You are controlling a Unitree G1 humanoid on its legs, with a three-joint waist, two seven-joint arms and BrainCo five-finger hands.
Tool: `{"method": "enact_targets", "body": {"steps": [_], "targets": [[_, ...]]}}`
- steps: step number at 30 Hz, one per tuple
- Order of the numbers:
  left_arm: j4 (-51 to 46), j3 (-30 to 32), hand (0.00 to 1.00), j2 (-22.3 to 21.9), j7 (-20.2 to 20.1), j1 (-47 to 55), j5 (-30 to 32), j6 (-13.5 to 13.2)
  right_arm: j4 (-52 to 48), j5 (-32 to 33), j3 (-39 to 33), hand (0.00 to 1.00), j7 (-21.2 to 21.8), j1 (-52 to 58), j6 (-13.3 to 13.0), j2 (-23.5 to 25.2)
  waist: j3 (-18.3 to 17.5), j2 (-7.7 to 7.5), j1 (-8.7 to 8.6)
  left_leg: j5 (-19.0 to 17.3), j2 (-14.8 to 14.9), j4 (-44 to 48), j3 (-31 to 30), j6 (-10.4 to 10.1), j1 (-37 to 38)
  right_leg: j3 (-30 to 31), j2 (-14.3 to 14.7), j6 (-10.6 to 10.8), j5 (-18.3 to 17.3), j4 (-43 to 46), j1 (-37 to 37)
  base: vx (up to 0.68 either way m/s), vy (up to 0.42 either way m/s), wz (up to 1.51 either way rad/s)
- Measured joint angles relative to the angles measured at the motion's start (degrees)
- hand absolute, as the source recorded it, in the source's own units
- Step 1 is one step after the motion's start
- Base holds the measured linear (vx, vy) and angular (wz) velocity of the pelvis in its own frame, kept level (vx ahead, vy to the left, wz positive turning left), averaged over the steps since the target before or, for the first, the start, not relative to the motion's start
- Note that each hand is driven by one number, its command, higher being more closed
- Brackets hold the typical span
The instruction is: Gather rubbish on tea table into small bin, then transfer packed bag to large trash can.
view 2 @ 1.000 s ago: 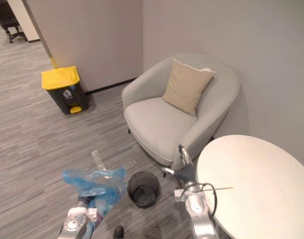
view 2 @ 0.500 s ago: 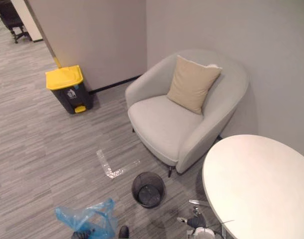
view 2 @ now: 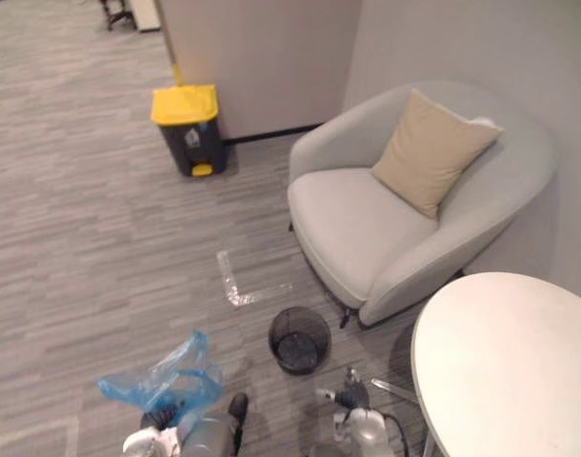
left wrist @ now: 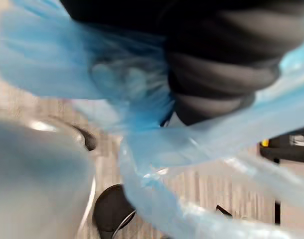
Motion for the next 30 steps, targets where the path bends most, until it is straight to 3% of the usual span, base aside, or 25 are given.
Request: {"method": "enact_targets", "body": {"steps": [2, 3, 5, 6, 7, 8, 9, 10, 11, 12, 13, 14, 16, 20, 21, 23, 24, 25, 27, 30], "targets": [[0.02, -1.63, 1.00, -0.81, 0.32, -0.54, -0.02, -0.01, -0.50, -0.01, -0.17, 0.00, -0.94, 0.08, 0.16, -0.34, 0.01, 1.59, -0.08, 0.53, 1.78, -4.21, -0.08, -0.17, -0.89, -4.93, 0.98, -1.51, 1.45, -1.47, -0.28, -0.09, -0.110, 0.98], [0.09, -1.34, 1.00, -1.46, 0.59, -1.73, 0.01, 0.06, -0.94, -0.05, -0.64, 0.00, -1.53, -0.31, 0.25, 0.44, 0.15, 0.95, -0.46, -0.17, 2.65, -2.55, 3.32, -0.47, -3.47, -8.23, -0.39, -3.07, 3.26, -3.81, -0.53, -0.03, 0.006, 1.08], [0.10, -1.42, 1.00, -1.71, 0.81, -3.31, -0.05, 0.06, -1.60, -0.06, -0.73, 0.00, -2.09, -0.77, 0.52, 0.40, 0.72, 0.23, -0.91, 0.26, 2.22, 9.18, 12.94, 0.57, -6.45, -11.99, -2.76, -3.14, 3.71, -3.49, -0.55, -0.01, -0.057, 1.20], [-0.26, -2.37, 1.00, -2.13, 0.96, -3.06, -0.03, 0.07, -2.32, -0.05, -0.66, 0.00, -2.35, -0.94, 0.61, 0.12, 0.53, 1.21, -1.55, 1.94, 2.99, 12.19, 18.92, 3.19, -6.10, -14.06, -2.23, -3.19, 3.68, -0.95, -0.62, -0.02, -0.089, 1.18], [-0.72, -3.67, 1.00, -2.18, 1.01, -3.24, -0.02, 0.08, -2.32, -0.04, -0.90, 0.00, -2.56, -1.11, 0.71, -0.10, 0.74, 1.17, -2.06, 4.19, 2.90, 10.32, 19.66, 4.85, -5.66, -14.16, -2.52, -4.07, 4.30, 2.88, -2.12, -0.10, -0.042, 1.24], [-1.20, -4.24, 1.00, -2.11, 0.95, -3.48, 0.02, 0.03, -2.24, -0.08, -1.11, 0.00, -2.57, -1.02, 0.68, -0.01, 0.71, 0.84, -2.67, 7.30, 2.57, 4.45, 18.57, 3.04, -3.59, -13.40, -3.18, -4.51, 4.11, 0.89, -4.03, -0.13, -0.047, 1.05], [-1.56, -3.74, 1.00, -1.50, 0.99, -4.00, 0.01, 0.13, -2.17, -0.11, -1.35, 0.00, -2.58, -1.70, 0.37, 1.43, 1.63, -1.21, -2.91, -0.21, 2.05, 10.31, 22.17, 4.23, -2.87, -14.72, -5.81, -2.45, 6.17, -4.14, -2.19, -0.14, -0.051, 0.93], [-0.98, -3.86, 1.00, -1.58, 1.11, -4.14, 0.03, 0.39, -1.93, -0.15, -1.85, 0.00, -2.56, -1.86, 0.39, 1.76, 1.85, -0.98, -3.00, -4.62, 3.24, 15.37, 23.62, 4.40, -2.21, -16.36, -6.06, -2.71, 6.47, -3.99, -1.31, -0.09, -0.059, 0.82], [-0.88, -3.87, 1.00, -1.58, 1.02, -3.72, 0.03, 0.33, -1.79, -0.12, -3.07, 0.00, -2.60, -1.21, 0.52, 2.31, 2.11, -1.68, -3.31, -9.70, 4.39, 20.22, 24.54, 2.38, 0.40, -16.97, -6.43, -1.86, 6.02, -4.31, -0.52, -0.10, -0.002, 0.64], [0.19, -3.87, 1.00, -1.56, 1.05, -3.42, 0.04, 0.25, -0.91, -0.14, -3.08, 0.00, -2.56, -1.06, 0.41, 2.13, 1.67, -0.67, -3.49, -12.66, 4.76, 17.83, 22.85, -0.45, 3.23, -17.19, -5.82, -1.11, 6.07, -4.91, -0.28, -0.07, 0.035, 0.44], [1.08, -3.92, 1.00, -1.56, 1.08, -3.52, 0.05, 0.26, 0.07, -0.14, -3.09, 0.00, -2.57, -1.24, 0.46, 1.76, 1.30, 0.21, -3.52, -13.74, 4.61, 14.38, 21.31, -1.44, 4.56, -17.26, -5.45, -0.85, 6.11, -4.96, -0.51, -0.06, 0.104, 0.29], [3.46, -4.05, 1.00, -0.47, 1.10, -3.90, 0.05, 0.33, 3.53, -0.19, -3.16, 0.00, -2.52, -2.66, 0.97, 1.55, 1.46, -0.14, -3.64, -13.20, 3.63, 11.25, 21.07, -1.21, 5.43, -17.13, -6.02, 0.10, 6.96, -5.55, -0.71, -0.02, 0.163, 0.15], [4.48, -4.52, 1.00, 0.81, 1.17, -3.99, 0.09, 0.34, 6.32, -0.39, -3.08, 0.00, -2.20, -2.60, 1.39, 1.96, 1.51, -0.06, -3.68, -13.51, 3.38, 11.95, 20.91, -0.76, 5.54, -17.33, -5.74, 0.86, 8.50, -7.96, 0.75, 0.00, 0.153, 0.01], [6.31, -4.36, 1.00, 2.78, 1.05, -2.85, 0.55, 0.36, 9.23, -0.72, -3.11, 0.00, -1.89, -2.65, 1.97, 1.74, 1.61, 0.42, -3.61, -19.24, 2.89, 18.06, 20.73, 0.08, 5.04, -16.28, -6.58, 3.33, 7.71, -7.15, 2.31, 0.03, 0.156, -0.09], [6.40, -4.39, 1.00, 2.89, 0.99, -2.71, 0.56, 0.39, 9.25, -0.95, -3.40, 0.00, -1.83, -2.48, 1.98, 1.58, 1.63, 0.39, -3.68, -21.38, 2.10, 20.05, 20.56, 0.99, 4.96, -16.02, -7.98, 4.26, 6.77, -4.23, 2.17, 0.11, 0.168, 0.09], [6.70, -4.41, 1.00, 2.89, 0.99, -2.68, 0.66, 0.42, 9.18, -1.69, -4.11, 0.00, -1.77, -2.31, 1.98, 1.49, 1.67, 0.45, -4.14, -23.18, 1.08, 21.33, 20.35, 1.67, 5.58, -13.73, -9.71, 4.14, 6.66, 4.11, -0.38, 0.16, 0.161, 0.17], [6.82, -4.42, 1.00, 2.86, 1.00, -2.54, 0.77, 0.45, 9.13, -1.95, -4.02, 0.00, -1.64, -2.16, 1.97, 2.01, 1.91, 0.24, -4.47, -24.21, 0.46, 21.52, 19.71, 2.24, 7.05, -10.02, -10.48, 1.44, 8.71, 13.79, -4.43, 0.17, 0.120, 0.33], [6.82, -4.36, 1.00, 3.19, 1.03, -2.10, 1.00, 0.45, 8.64, -1.98, -4.00, 0.00, -1.36, -1.80, 1.88, 2.43, 2.14, 0.39, -4.89, -25.11, 0.34, 21.47, 18.49, 2.45, 8.24, -6.97, -9.52, 2.31, 8.03, 19.16, -6.98, 0.24, 0.084, 0.40], [6.83, -4.24, 1.00, 3.78, 1.04, -1.92, 1.31, 0.46, 7.94, -2.00, -3.98, 0.00, -1.28, -1.90, 1.65, 2.50, 1.95, -0.41, -5.13, -26.07, 0.40, 20.74, 16.41, 2.70, 10.41, -6.11, -6.92, 3.03, 6.40, 20.61, -8.88, 0.31, -0.068, 0.50], [6.97, -3.23, 1.00, 3.55, 1.06, -2.03, 1.73, 0.46, 8.44, -2.04, -4.05, 0.00, -1.29, -2.12, 1.60, 2.51, 2.17, -1.47, -5.17, -26.79, 1.17, 17.75, 15.04, 1.96, 14.24, -8.83, -3.83, 1.96, 5.38, 12.93, -11.12, 0.34, -0.152, 0.39]]}}
